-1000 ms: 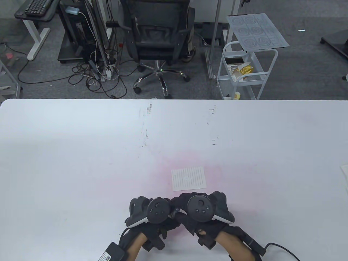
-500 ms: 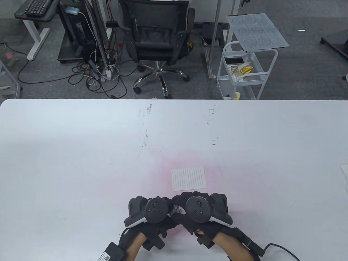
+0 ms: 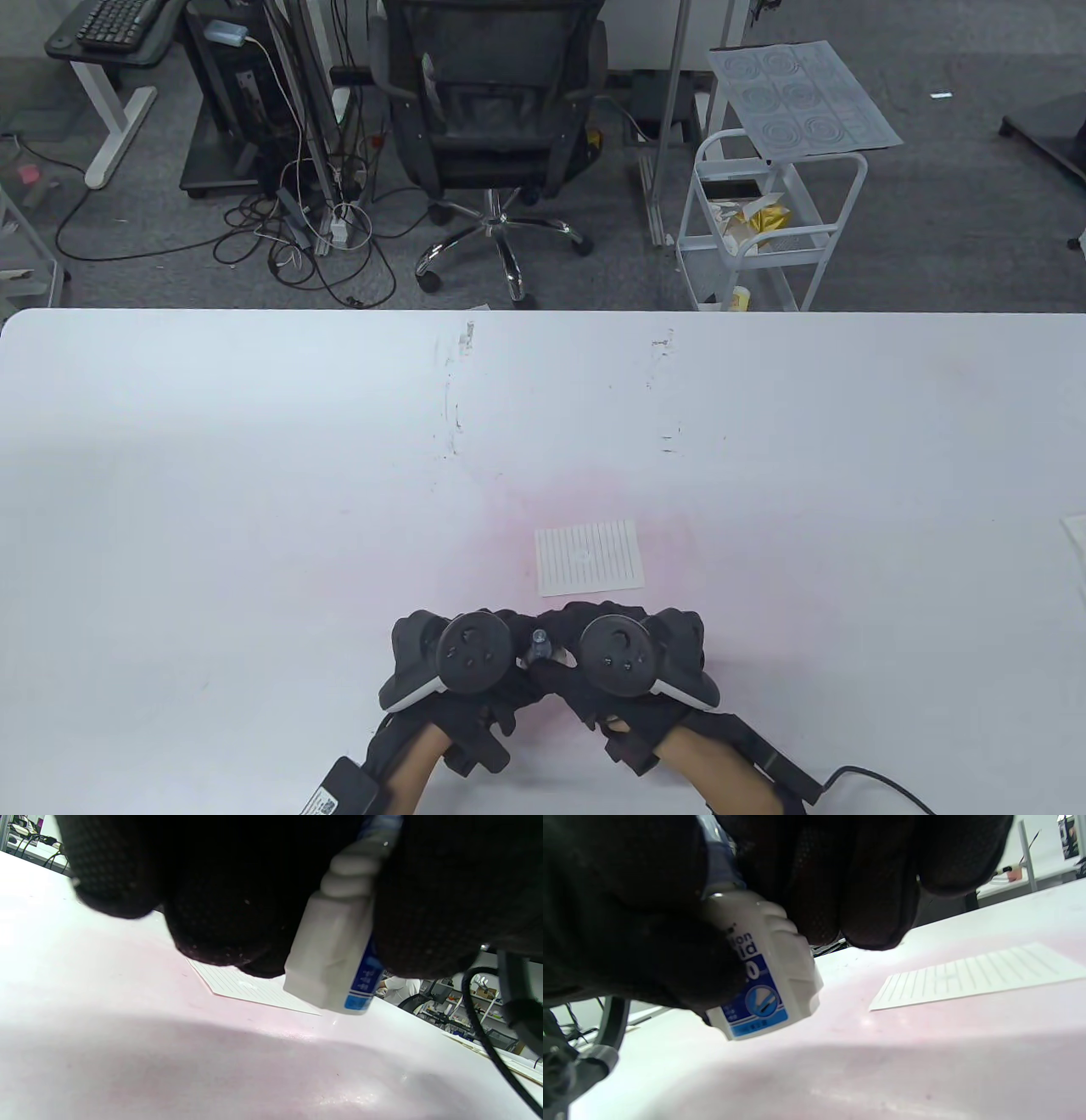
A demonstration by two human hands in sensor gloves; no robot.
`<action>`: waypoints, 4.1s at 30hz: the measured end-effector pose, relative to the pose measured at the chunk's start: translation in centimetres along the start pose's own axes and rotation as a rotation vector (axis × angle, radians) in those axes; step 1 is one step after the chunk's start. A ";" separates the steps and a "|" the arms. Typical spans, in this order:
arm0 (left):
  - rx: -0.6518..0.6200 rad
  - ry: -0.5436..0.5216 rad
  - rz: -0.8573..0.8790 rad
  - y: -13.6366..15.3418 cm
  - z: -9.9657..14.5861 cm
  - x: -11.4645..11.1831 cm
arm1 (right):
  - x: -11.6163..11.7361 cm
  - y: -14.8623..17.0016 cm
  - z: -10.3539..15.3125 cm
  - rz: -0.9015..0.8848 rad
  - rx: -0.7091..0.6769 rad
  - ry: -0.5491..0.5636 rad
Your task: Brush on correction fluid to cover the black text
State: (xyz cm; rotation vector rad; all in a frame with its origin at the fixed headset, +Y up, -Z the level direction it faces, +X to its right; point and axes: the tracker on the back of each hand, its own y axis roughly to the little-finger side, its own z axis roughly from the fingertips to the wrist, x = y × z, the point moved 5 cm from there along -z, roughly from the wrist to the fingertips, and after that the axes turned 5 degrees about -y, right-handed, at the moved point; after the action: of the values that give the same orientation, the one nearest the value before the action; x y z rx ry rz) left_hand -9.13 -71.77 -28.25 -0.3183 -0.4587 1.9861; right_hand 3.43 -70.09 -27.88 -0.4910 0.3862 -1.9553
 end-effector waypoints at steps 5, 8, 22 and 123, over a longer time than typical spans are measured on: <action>0.000 0.013 0.015 0.1 -0.1 -0.3 | 0.2 0.3 -0.3 0.010 -0.119 0.020; 0.004 0.025 0.030 0.2 -0.1 -0.4 | 0.0 0.5 -0.2 -0.014 -0.151 0.071; 0.118 -0.059 -0.352 1.6 0.7 1.6 | -3.8 4.3 -0.8 0.112 0.009 0.264; 0.319 -0.008 -0.459 7.0 1.6 1.9 | -0.5 13.7 3.2 0.420 0.452 -0.030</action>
State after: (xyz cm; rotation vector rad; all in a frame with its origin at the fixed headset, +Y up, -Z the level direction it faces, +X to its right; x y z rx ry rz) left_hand -16.23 -73.18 -30.03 0.0005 -0.1897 1.5770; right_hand 15.87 -75.48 -31.71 -0.1303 0.0147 -1.5581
